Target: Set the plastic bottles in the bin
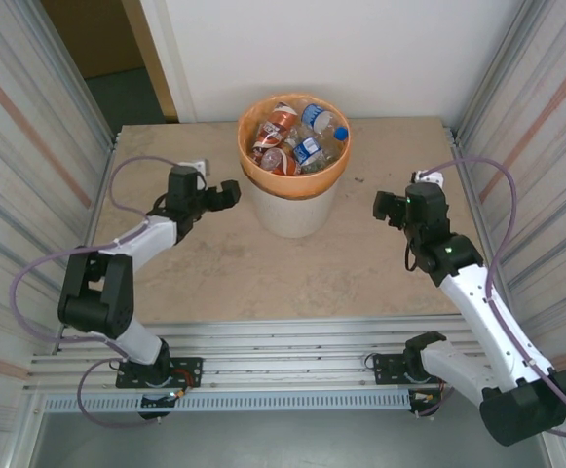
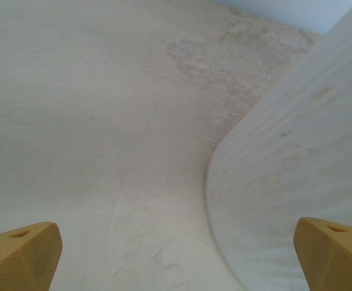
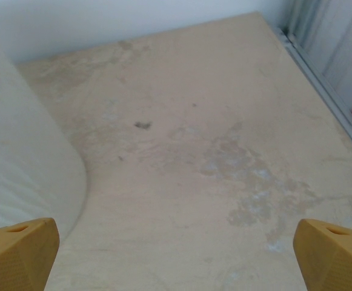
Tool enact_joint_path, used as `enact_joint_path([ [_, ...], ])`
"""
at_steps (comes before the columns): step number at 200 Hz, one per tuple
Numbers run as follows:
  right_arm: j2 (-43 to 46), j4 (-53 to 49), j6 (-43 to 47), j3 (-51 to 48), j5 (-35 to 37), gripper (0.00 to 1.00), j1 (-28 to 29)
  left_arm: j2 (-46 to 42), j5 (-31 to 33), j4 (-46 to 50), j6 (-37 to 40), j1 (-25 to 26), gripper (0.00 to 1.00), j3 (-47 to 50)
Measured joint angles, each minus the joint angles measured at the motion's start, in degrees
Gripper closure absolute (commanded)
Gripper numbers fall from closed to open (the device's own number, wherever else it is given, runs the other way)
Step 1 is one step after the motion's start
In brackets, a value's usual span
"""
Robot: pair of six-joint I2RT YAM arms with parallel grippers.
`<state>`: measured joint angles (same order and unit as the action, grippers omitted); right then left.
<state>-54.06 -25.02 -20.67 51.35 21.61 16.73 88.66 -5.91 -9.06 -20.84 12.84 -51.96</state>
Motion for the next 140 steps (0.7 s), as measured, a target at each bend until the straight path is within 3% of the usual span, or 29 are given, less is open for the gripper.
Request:
enact_joint_path([
  [39, 1.07, 2.49, -1.62, -7.96, -2.19, 0.02, -8.55, -14.32, 3.37, -0.68, 0.72, -5.92, 0.01, 11.67],
  [70, 2.80, 11.74, 1.16, -17.05, -3.54, 0.02, -10.01, -22.73, 5.79, -3.54, 5.31, -10.21, 0.01, 20.83],
  [101, 5.22, 23.04, 6.38, -27.87, -3.98, 0.02, -10.40, -25.16, 6.69, -8.50, 12.17, -11.02, 0.01, 27.52],
  [140, 4.39, 31.76, 9.31, -31.89, -6.36, 0.02, -14.53, -21.86, 6.75, -22.03, 18.97, -12.33, 0.01, 34.84],
])
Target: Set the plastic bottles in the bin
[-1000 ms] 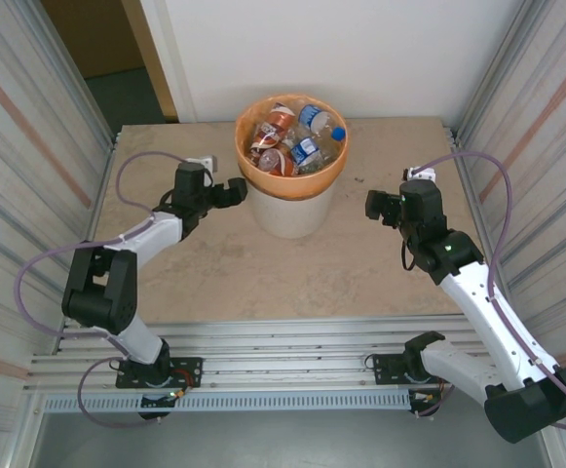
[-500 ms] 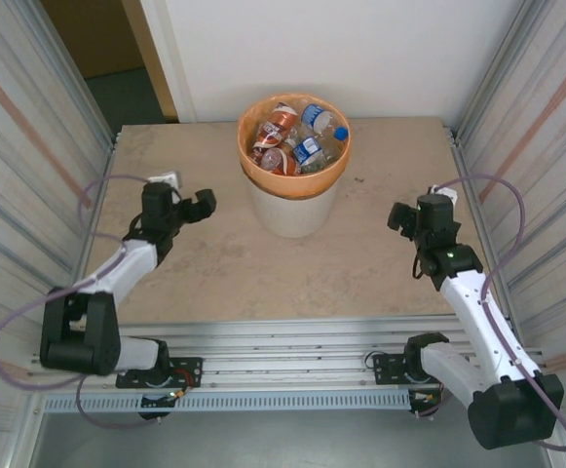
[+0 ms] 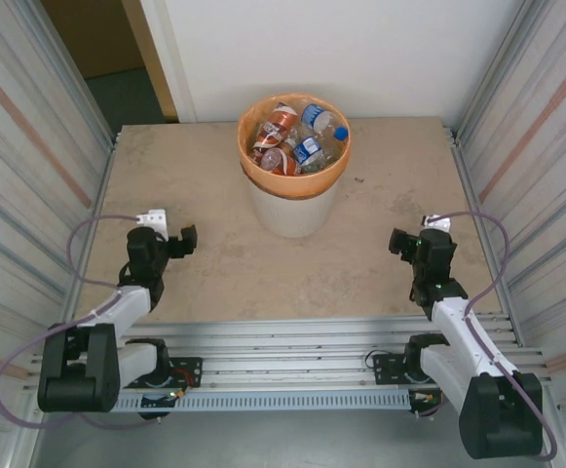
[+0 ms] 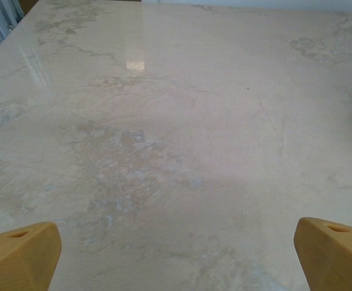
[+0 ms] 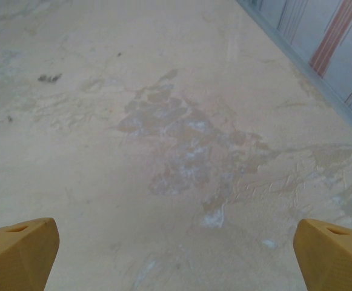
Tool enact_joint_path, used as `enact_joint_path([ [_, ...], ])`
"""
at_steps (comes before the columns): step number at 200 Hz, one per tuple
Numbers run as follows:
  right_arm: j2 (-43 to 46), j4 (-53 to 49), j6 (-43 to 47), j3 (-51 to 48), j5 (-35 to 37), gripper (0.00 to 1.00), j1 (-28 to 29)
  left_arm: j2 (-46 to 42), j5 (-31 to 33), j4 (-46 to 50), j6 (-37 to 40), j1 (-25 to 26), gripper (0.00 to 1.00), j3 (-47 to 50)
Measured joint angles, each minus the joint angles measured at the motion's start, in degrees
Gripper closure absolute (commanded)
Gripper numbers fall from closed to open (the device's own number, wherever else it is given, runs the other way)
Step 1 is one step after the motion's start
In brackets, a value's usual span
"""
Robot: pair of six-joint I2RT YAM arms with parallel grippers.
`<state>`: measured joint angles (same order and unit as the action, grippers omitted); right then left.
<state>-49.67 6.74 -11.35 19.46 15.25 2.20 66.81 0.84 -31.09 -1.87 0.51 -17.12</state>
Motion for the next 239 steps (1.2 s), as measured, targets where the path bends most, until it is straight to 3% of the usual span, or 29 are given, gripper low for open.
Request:
enact_joint_path([
  [36, -4.85, 10.73, 0.04, -2.56, -3.08, 0.02, -2.80, 8.04, -1.31, -11.76, 1.09, -2.08, 0.01, 1.81],
  [69, -15.02, 19.61, 0.07, -2.99, -5.35, 0.02, -3.13, 18.38, -3.28, -22.64, 1.73, -2.08, 0.01, 1.92],
  [109, -25.99, 28.24, 1.27, -1.95, -8.96, 0.02, -4.44, 19.96, -7.96, -17.94, 3.67, -1.99, 0.01, -2.71],
  [157, -37.35, 39.12, 2.08, 0.59, -13.44, 0.02, -6.84, 20.00, -7.89, -15.39, 4.28, -1.18, 0.01, -6.34],
  [239, -38.45, 39.32, 5.11, 2.71, -21.33, 0.02, -6.73, 20.00, -7.63, -13.60, 4.70, -1.14, 0.01, -6.34],
])
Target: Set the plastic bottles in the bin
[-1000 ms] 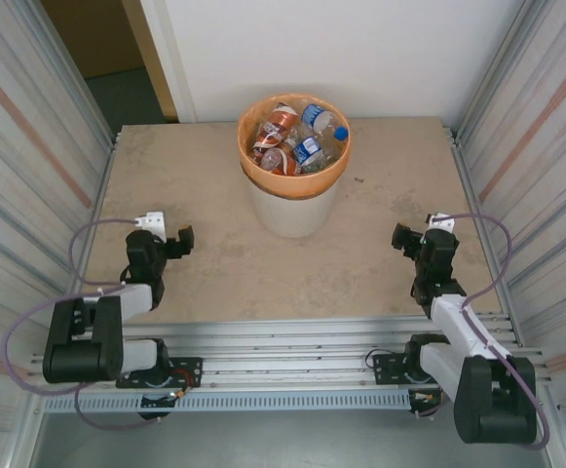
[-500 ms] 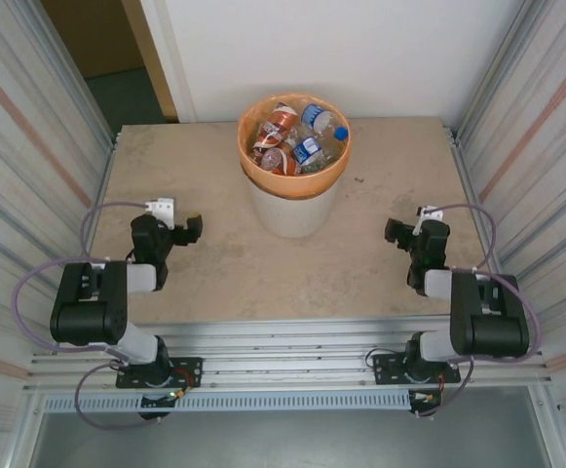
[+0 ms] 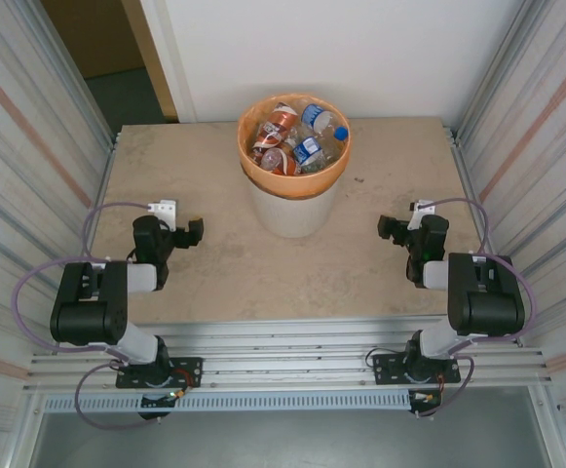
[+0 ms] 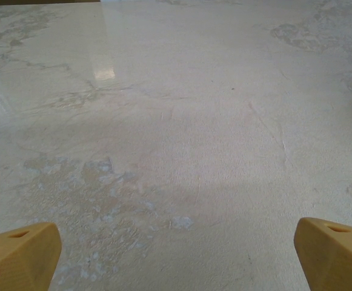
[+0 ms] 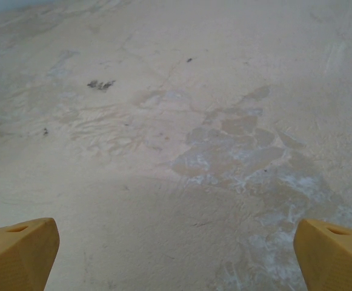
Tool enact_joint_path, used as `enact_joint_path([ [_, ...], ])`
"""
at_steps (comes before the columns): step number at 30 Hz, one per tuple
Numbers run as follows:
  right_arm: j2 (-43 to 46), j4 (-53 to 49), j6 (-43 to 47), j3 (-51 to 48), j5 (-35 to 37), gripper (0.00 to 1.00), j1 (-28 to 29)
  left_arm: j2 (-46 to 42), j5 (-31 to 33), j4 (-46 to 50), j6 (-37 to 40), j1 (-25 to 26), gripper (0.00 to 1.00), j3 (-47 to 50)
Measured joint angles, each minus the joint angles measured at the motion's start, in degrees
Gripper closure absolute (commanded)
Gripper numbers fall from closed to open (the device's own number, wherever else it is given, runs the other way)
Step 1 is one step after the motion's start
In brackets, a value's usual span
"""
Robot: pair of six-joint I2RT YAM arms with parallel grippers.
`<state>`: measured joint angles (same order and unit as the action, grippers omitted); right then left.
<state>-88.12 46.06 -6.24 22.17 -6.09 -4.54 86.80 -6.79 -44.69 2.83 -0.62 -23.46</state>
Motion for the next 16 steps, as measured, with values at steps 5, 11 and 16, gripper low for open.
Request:
enact_joint_path([
  [5, 0.00, -0.07, 0.59, 0.04, 0.57, 0.02, 0.24, 0.00, 0.22, 0.02, 0.00, 0.00, 0.01, 0.00],
  [11, 0.00, -0.24, 0.74, 0.13, 2.01, 0.02, 0.83, 0.00, 1.11, 0.02, 0.24, 0.76, 0.01, 0.00],
  [16, 0.00, -0.24, 0.74, 0.13, 2.21, 0.02, 0.81, 0.00, 1.55, 0.11, 0.42, 1.01, 0.01, 0.00],
])
